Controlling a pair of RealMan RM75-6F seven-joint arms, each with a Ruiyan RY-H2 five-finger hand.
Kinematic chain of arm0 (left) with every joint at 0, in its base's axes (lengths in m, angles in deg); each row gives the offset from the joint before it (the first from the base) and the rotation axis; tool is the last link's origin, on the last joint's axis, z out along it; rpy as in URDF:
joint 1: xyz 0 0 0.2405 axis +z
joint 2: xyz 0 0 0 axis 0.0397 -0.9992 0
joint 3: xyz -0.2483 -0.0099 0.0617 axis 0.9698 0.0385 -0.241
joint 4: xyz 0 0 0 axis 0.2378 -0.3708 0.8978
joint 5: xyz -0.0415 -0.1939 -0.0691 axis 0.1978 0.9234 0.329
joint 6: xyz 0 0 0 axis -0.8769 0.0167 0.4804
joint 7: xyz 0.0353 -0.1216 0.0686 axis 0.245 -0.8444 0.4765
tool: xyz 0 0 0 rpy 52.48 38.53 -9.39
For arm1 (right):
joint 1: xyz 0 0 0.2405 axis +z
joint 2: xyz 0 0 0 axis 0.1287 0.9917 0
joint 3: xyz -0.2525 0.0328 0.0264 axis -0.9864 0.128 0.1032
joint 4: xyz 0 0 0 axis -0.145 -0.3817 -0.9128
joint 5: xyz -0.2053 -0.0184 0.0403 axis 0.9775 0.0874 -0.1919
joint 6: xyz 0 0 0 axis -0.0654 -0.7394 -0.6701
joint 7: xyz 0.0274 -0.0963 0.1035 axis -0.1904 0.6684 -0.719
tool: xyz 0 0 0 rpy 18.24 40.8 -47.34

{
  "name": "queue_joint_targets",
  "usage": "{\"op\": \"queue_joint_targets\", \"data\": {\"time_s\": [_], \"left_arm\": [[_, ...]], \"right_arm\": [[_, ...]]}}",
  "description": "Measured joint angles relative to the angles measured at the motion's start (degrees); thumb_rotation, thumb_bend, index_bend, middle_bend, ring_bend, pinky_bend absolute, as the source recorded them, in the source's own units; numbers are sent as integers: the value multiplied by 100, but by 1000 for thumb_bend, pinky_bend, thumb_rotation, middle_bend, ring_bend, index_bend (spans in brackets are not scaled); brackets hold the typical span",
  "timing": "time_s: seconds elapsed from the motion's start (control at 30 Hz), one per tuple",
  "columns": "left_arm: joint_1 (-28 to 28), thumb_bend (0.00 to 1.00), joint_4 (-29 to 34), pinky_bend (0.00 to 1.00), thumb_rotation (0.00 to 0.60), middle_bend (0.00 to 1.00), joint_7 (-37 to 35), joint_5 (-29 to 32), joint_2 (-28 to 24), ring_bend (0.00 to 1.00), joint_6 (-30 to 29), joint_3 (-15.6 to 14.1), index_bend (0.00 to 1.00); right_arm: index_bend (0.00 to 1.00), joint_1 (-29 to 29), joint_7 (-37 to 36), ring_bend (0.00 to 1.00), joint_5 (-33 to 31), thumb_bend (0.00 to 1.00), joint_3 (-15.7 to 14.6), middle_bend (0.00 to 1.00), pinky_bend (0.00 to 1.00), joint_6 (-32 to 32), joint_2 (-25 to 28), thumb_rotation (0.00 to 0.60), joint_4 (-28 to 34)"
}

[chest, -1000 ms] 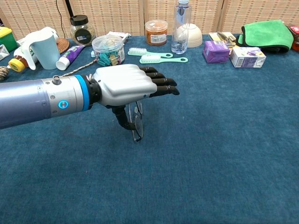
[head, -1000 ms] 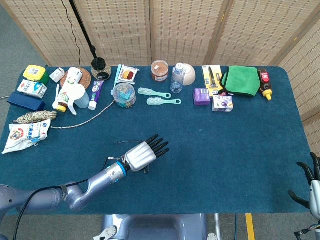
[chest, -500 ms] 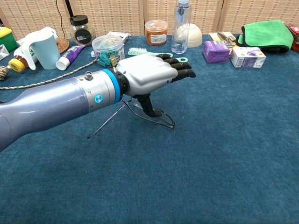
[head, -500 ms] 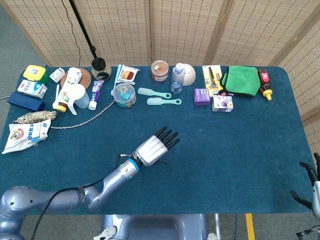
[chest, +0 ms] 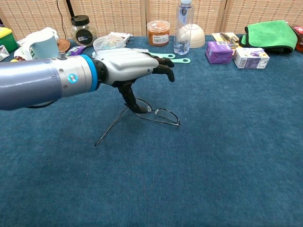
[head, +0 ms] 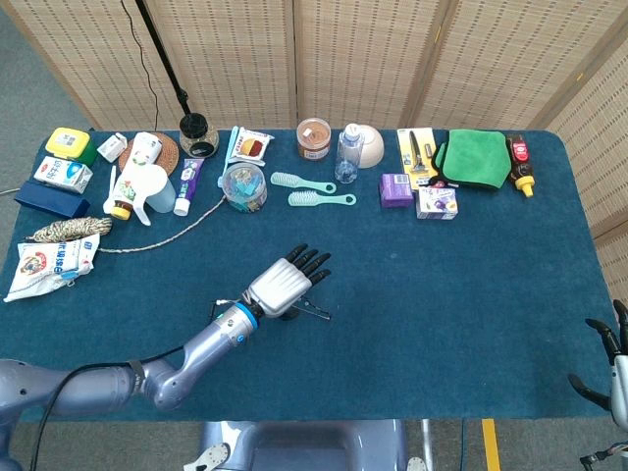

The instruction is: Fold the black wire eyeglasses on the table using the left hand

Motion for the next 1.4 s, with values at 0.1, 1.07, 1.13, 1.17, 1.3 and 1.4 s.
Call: {"op": "queue_joint_targets", "data": {"time_s": [0.1, 1.07, 1.13, 1.17, 1.3, 1.4], "left_arm": [[35, 218, 257, 0, 507, 0, -156, 47, -429, 0, 161, -82, 308], [273, 211, 113, 0, 487, 0, -793, -477, -1149, 0, 28, -777, 333], [256, 211, 138, 0, 490, 0, -806, -446, -1169, 0, 138, -818, 351], [249, 211, 165, 0, 491, 0, -813, -438, -1189, 0, 182, -839, 353], [238, 211, 277, 0, 489, 0, -829, -456, -1273, 0, 239, -915, 353], [254, 211, 402, 0, 490, 0, -843, -521, -1340, 0, 213, -949, 359]], "right_arm": [[236, 22, 22, 50, 20, 0, 0, 21, 66, 21, -7, 600, 9], [237, 40, 238, 50, 39, 0, -20, 21, 67, 63, -11, 600, 183], [237, 40, 239, 50, 33, 0, -17, 21, 67, 64, -9, 600, 186], [237, 42, 239, 50, 31, 0, -16, 21, 67, 68, -10, 600, 186], [237, 52, 240, 50, 29, 0, -16, 21, 67, 86, -16, 600, 184], [237, 71, 232, 50, 27, 0, -9, 21, 67, 107, -26, 600, 175]]}}
